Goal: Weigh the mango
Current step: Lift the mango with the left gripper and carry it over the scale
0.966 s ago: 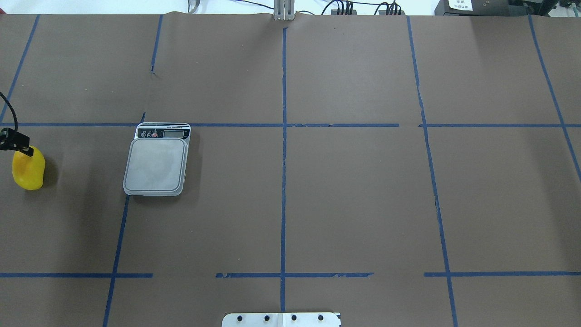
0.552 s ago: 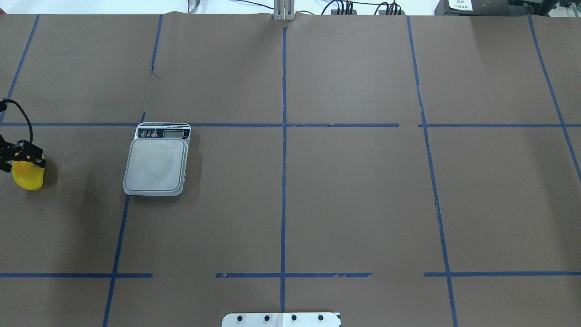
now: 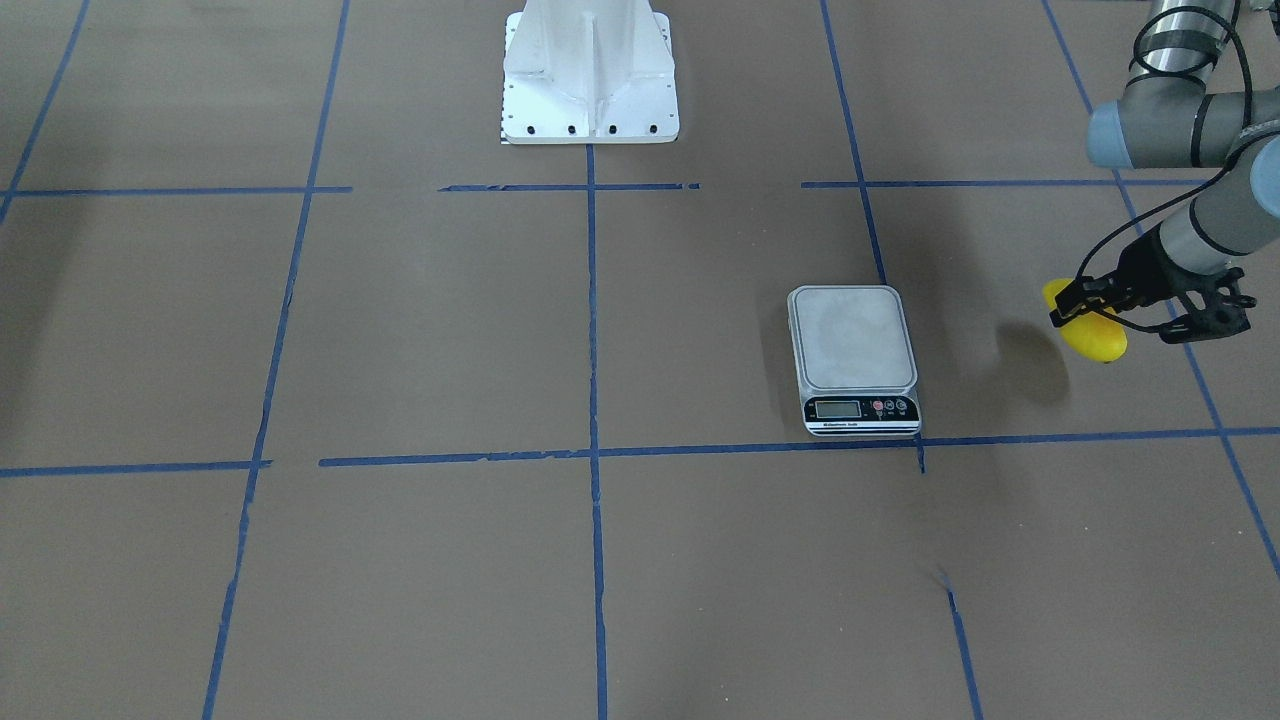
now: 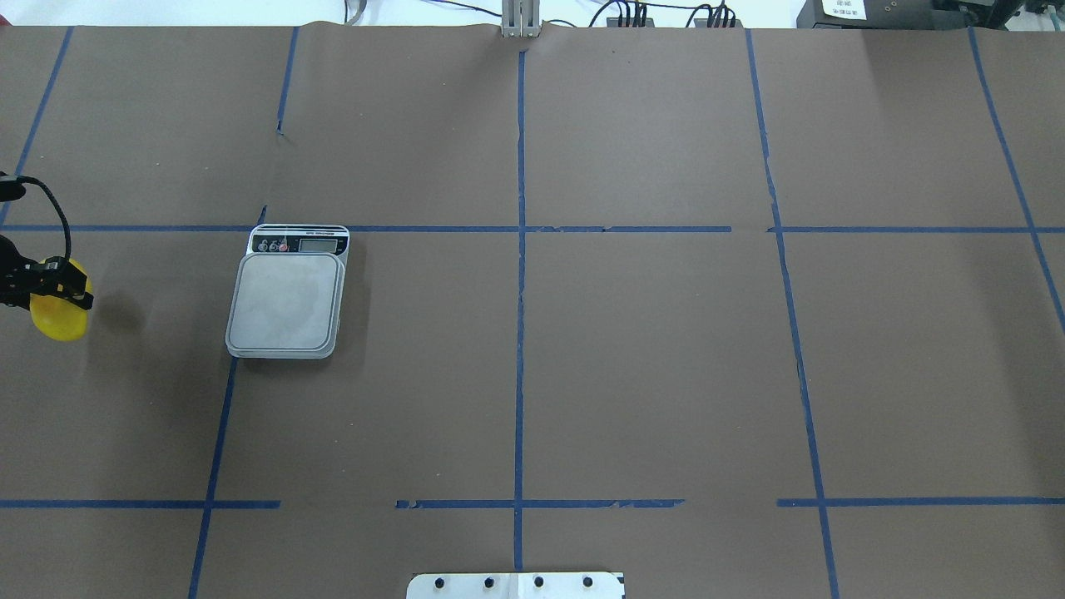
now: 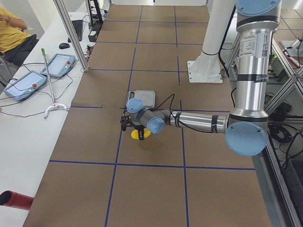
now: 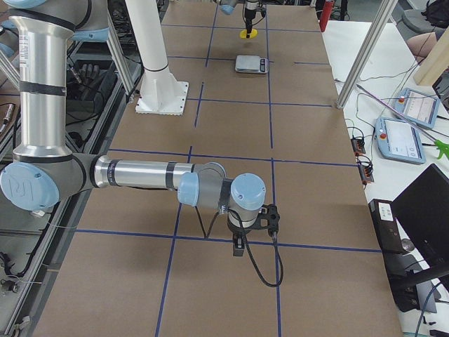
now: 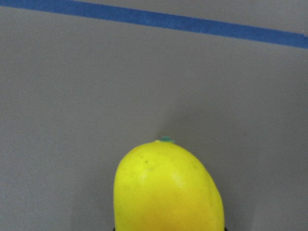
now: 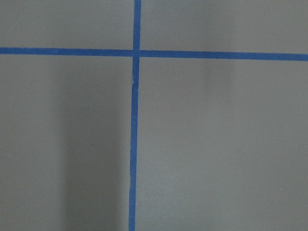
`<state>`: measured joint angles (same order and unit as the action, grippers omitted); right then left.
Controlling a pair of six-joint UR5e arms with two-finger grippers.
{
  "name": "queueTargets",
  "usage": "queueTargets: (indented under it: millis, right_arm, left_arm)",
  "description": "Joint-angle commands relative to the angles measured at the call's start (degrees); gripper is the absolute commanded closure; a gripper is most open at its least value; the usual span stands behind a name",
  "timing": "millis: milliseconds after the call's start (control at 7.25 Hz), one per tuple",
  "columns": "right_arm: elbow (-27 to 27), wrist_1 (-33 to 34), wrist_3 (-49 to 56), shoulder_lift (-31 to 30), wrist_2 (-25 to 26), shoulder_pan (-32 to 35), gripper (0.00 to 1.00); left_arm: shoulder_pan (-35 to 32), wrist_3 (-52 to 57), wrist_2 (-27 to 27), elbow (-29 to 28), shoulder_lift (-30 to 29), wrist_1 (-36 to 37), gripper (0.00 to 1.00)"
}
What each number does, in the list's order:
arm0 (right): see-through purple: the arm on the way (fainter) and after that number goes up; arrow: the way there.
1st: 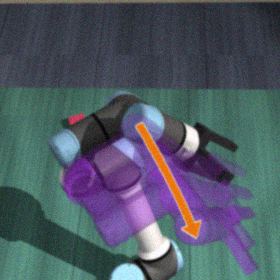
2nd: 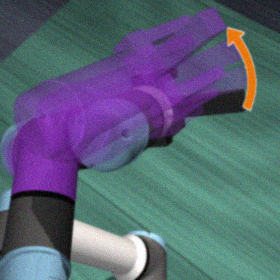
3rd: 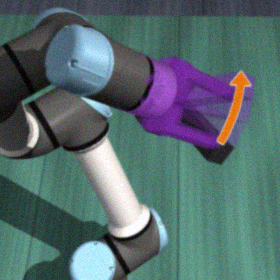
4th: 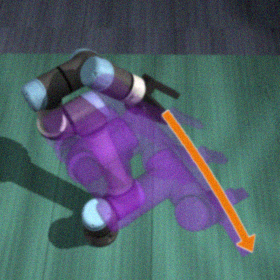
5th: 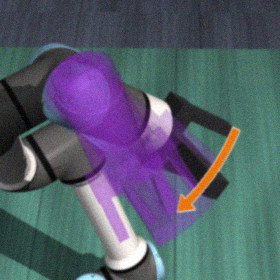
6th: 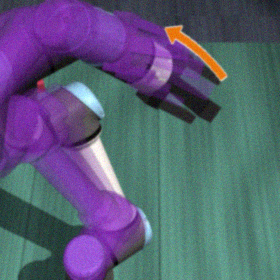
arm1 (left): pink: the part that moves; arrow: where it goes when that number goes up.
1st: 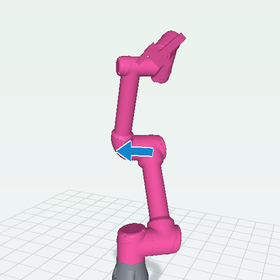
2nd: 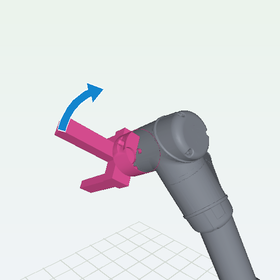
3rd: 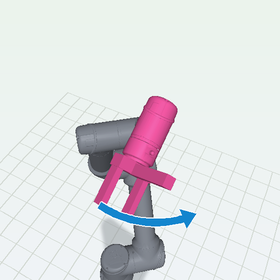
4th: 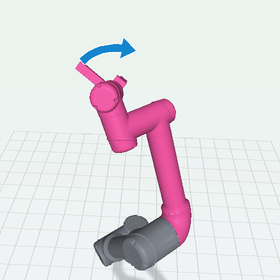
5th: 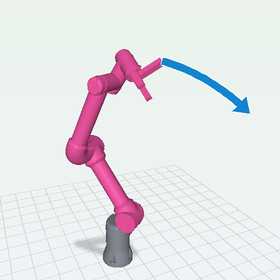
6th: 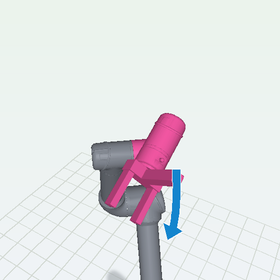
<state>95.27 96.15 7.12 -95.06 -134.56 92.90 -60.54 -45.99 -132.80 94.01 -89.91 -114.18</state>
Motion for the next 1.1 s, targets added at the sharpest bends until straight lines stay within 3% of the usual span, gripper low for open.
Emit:
queueTargets:
  millis: [0,276,414,552,966]
  right_arm:
    - [0.00,0.00,0.00,-0.04,0.00,0.00,0.00]
    - [0.00,0.00,0.00,0.05,0.00,0.00,0.00]
    - [0.00,0.00,0.00,0.05,0.00,0.00,0.00]
    - [0.00,0.00,0.00,0.05,0.00,0.00,0.00]
    - [0.00,0.00,0.00,0.05,0.00,0.00,0.00]
  left_arm:
    - [-0.81,-0.07,-0.53,9.85,-5.23,9.65,1.00]
    - [2.50,-10.90,0.17,7.35,-16.38,12.22,1.00]
    - [7.40,-16.71,2.44,4.81,-20.09,12.23,1.00]
    - [11.19,-17.90,6.81,1.74,-22.30,12.06,1.00]
    - [13.07,-17.65,7.38,-1.19,-22.41,11.62,1.00]
